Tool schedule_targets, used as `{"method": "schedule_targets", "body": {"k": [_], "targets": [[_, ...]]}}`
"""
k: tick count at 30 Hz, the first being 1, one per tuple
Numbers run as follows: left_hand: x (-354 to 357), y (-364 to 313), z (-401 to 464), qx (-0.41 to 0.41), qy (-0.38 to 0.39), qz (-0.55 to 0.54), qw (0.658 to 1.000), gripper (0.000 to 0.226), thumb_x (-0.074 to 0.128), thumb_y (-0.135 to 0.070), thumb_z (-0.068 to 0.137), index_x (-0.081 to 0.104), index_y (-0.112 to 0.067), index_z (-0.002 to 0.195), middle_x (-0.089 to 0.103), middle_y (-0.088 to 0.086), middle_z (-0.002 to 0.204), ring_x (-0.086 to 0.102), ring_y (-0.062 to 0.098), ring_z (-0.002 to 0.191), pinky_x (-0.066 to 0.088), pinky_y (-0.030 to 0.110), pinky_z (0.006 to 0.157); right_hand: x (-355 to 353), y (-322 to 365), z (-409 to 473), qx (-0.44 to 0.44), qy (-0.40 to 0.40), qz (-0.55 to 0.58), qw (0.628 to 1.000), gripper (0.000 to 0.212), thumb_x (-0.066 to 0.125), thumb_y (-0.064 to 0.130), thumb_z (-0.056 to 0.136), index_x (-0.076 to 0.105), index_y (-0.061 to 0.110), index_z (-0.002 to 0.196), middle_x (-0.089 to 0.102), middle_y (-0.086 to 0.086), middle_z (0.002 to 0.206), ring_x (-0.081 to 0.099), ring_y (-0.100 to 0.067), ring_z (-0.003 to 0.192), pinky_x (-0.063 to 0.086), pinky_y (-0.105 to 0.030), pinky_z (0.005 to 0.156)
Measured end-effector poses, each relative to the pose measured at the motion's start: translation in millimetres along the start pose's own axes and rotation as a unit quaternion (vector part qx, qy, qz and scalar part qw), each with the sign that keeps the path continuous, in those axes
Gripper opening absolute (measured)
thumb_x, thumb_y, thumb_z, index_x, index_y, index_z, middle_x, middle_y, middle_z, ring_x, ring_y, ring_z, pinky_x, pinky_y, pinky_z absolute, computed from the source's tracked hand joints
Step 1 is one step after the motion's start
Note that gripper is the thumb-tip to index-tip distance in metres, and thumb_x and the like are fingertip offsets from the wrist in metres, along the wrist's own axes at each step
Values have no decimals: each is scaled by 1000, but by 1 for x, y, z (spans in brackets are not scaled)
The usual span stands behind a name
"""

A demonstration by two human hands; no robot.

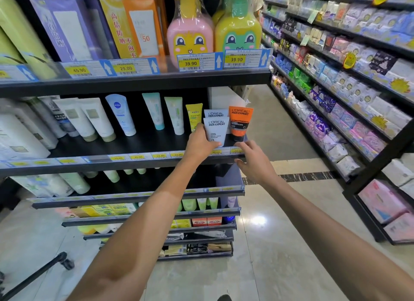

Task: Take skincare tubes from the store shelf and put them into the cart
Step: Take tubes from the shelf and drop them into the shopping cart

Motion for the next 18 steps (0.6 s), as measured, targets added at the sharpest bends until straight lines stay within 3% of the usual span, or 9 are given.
{"method": "schedule_targets", "body": {"k": [3, 6, 10, 14, 18], "targets": [[-6, 4, -6, 13, 2, 36, 999, 56, 84, -24, 83, 51, -12, 126, 64, 5, 129, 63, 21, 118, 56, 38, 93, 0, 2, -3, 12, 6, -18, 1000, 61, 69, 25, 96, 42, 23, 151, 43, -3, 150, 46, -24, 134, 47, -38, 106], [-17, 11, -18, 54, -13, 138, 989, 56, 75, -37, 90, 52, -11, 134, 59, 6, 132, 57, 24, 122, 51, 43, 101, 1, 6, -10, 37, 7, -40, 998, 68, 65, 29, 98, 32, 25, 158, 30, -5, 163, 29, -27, 149, 40, -45, 114], [-26, 25, -50, 139, -25, 238, 961, 51, 61, -38, 100, 52, -6, 138, 55, 10, 131, 48, 27, 126, 43, 40, 107, 1, 16, -28, 49, -10, -73, 996, 69, 61, 33, 100, 27, 28, 160, 20, -4, 169, 19, -28, 153, 42, -46, 113], [-39, 41, -99, 182, -52, 314, 930, 48, 63, -33, 99, 53, -4, 135, 54, 12, 133, 46, 31, 131, 39, 43, 114, 6, 37, -56, 23, -23, -109, 993, 60, 61, 31, 99, 36, 25, 154, 23, -7, 167, 24, -30, 151, 49, -45, 106], [-56, 69, -150, 130, -55, 356, 924, 53, 58, -40, 100, 52, -6, 141, 57, 10, 135, 49, 29, 130, 39, 43, 113, 29, 62, -83, -48, 19, -109, 993, 55, 55, 37, 103, 39, 26, 155, 32, -5, 165, 24, -29, 153, 34, -44, 120]]}}
Point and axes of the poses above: each hand's wrist, its own z-axis towards the middle knuckle, its own x-axis out of the palm, y = z × x, the point moved 7 cm from there along z, towards the middle knuckle
